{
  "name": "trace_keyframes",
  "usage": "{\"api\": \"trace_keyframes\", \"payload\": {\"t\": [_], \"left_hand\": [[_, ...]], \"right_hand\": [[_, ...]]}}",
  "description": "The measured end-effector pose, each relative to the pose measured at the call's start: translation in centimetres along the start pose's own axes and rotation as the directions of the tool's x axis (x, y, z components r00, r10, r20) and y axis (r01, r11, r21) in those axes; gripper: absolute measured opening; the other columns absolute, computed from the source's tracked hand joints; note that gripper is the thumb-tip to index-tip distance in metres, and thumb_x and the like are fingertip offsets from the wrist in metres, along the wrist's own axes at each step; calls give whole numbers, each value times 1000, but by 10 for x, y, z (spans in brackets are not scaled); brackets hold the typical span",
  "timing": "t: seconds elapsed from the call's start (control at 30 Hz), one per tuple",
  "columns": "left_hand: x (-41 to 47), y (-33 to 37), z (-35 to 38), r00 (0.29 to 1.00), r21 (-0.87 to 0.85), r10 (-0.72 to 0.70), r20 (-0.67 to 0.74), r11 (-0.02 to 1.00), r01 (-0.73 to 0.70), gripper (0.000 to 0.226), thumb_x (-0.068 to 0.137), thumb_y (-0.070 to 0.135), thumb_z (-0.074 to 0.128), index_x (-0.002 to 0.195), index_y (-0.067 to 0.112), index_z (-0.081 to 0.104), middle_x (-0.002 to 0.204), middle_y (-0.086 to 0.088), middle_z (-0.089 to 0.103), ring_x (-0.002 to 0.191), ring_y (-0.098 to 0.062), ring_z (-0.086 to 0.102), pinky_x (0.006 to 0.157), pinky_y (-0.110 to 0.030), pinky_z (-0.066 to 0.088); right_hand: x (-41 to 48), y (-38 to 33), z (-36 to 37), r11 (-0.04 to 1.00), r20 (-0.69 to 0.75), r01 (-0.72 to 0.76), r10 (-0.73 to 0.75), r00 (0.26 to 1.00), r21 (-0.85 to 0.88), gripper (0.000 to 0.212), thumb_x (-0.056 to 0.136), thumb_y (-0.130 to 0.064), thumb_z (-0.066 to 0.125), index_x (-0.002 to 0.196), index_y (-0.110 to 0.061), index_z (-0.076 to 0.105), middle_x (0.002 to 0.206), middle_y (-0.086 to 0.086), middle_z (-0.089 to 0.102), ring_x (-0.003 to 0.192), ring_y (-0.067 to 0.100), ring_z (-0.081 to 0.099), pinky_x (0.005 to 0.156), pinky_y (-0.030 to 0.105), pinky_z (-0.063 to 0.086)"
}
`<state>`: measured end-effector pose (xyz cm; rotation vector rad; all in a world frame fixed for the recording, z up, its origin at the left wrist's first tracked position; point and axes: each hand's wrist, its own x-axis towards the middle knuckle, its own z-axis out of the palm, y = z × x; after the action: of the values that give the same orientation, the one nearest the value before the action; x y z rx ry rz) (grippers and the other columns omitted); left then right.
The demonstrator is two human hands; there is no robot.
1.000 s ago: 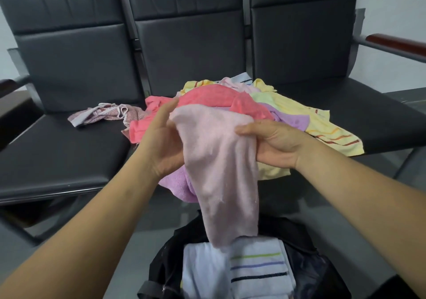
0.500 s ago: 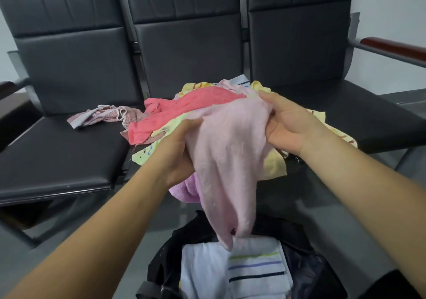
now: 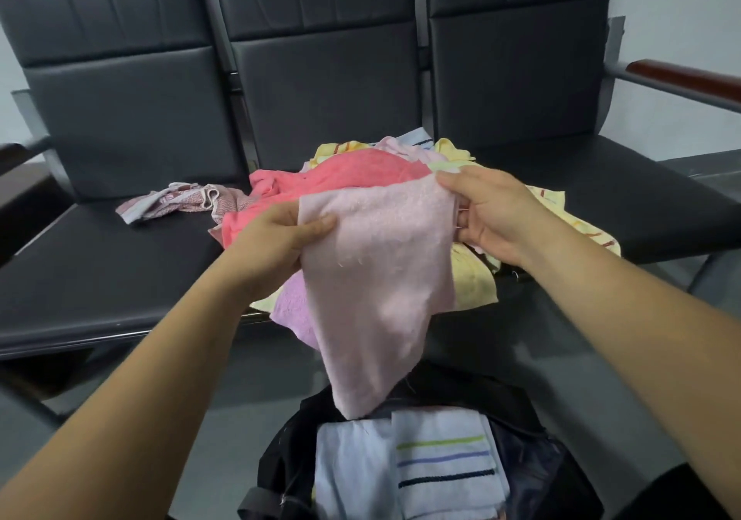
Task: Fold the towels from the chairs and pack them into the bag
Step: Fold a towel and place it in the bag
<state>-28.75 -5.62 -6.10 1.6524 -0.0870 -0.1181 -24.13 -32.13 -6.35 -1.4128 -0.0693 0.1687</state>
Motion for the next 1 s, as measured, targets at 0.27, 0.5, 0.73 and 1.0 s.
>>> {"api": "trace_keyframes", "payload": {"t": [0.27,0.5,0.73,1.0], "left_hand": [[2,11,12,990,-409,-97,-104,911,46,29,97,25,61,119,8,69,113,-4,76,109,-17,71,83,-32,58],[2,5,-5,998,-120,55,-34,991,-59,23,100,1,51,117,-2,67,111,-16,76,104,-26,73,83,-31,60],[4,4,-4,982,-67,110,-155,990,-122,27,101,25,60,100,3,76,86,-12,70,74,-17,65,70,-28,59],[0,10,-2,959,-85,254,-122,960,-265,22,100,2,56,112,12,72,103,-4,78,99,-16,73,82,-24,57]], "right_hand": [[-9,-13,11,914,238,-128,36,971,386,48,96,-34,66,135,-5,64,124,6,72,111,17,70,100,33,56],[-4,-7,-3,999,117,-27,21,993,47,16,97,-16,67,110,-8,71,100,3,76,90,18,72,75,37,58],[-4,-7,8,960,88,-41,17,996,278,30,99,-12,65,128,-6,67,126,9,72,119,25,69,98,39,57],[-5,-16,4,959,81,8,-32,996,284,33,95,1,65,127,7,64,125,18,71,115,27,70,91,36,59]]}}
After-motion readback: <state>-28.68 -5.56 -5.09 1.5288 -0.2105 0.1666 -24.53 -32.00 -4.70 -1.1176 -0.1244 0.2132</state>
